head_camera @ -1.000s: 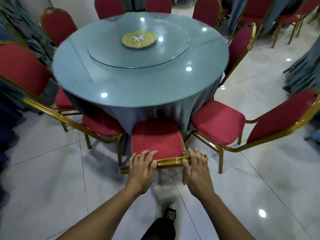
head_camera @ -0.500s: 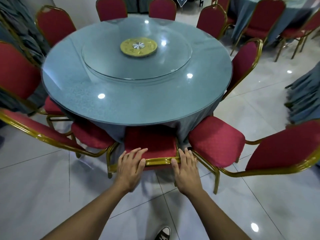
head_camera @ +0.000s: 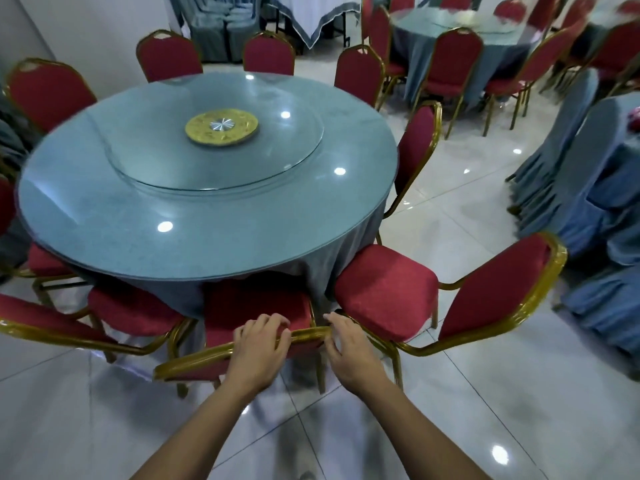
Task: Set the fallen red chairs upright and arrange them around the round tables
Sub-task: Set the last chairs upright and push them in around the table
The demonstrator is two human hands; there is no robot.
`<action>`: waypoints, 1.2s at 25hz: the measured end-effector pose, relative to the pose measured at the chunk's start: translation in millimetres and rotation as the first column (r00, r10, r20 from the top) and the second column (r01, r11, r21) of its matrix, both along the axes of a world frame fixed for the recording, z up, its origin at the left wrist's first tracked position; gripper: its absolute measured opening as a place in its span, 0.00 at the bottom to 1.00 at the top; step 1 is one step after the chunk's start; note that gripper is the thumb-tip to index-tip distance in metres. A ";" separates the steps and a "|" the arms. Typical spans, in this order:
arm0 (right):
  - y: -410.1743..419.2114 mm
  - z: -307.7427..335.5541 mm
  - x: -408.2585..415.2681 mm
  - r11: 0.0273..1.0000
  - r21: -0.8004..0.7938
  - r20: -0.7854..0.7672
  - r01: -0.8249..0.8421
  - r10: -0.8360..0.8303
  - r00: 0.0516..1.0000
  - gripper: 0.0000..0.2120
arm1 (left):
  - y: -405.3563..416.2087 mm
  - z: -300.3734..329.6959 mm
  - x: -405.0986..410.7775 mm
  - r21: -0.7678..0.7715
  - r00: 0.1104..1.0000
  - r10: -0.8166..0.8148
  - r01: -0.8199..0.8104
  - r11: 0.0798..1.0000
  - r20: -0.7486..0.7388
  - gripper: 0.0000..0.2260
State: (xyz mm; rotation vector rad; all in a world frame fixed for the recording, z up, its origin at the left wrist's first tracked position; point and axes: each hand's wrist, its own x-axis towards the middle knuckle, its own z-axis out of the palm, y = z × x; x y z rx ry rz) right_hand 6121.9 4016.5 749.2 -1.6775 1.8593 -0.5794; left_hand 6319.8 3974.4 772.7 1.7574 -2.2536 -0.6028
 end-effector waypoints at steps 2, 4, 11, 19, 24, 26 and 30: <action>6.3 10.4 -39.9 0.997 -0.058 -0.018 0.046 -0.047 0.999 0.20 | 5.2 6.8 -48.4 -0.017 0.997 -0.072 0.072 0.997 -0.021 0.10; 16.3 19.8 -89.2 0.990 -0.102 -0.017 0.100 -0.102 0.995 0.19 | 12.3 11.9 -100.5 -0.044 0.993 -0.115 0.114 0.993 -0.026 0.10; 59.4 52.1 -274.1 0.957 -0.220 -0.049 0.189 -0.204 0.978 0.17 | 50.3 30.4 -280.8 -0.080 0.977 -0.184 0.176 0.981 -0.107 0.11; 92.4 60.5 -445.7 0.918 -0.221 -0.050 0.329 -0.348 0.936 0.17 | 81.9 39.2 -449.8 -0.077 0.954 -0.234 0.223 0.972 -0.189 0.11; 52.4 46.1 -524.5 0.926 -0.190 -0.072 0.327 -0.346 0.936 0.17 | 49.7 25.6 -530.3 -0.038 0.948 -0.229 0.227 0.973 -0.222 0.13; 30.4 42.2 -547.3 0.935 -0.172 -0.092 0.311 -0.329 0.940 0.18 | 31.5 18.7 -557.9 -0.005 0.957 -0.186 0.190 0.982 -0.224 0.14; -18.3 35.7 -589.5 0.961 -0.122 -0.138 0.249 -0.265 0.954 0.18 | 11.5 0.6 -603.8 0.135 0.969 -0.073 0.108 0.985 -0.236 0.16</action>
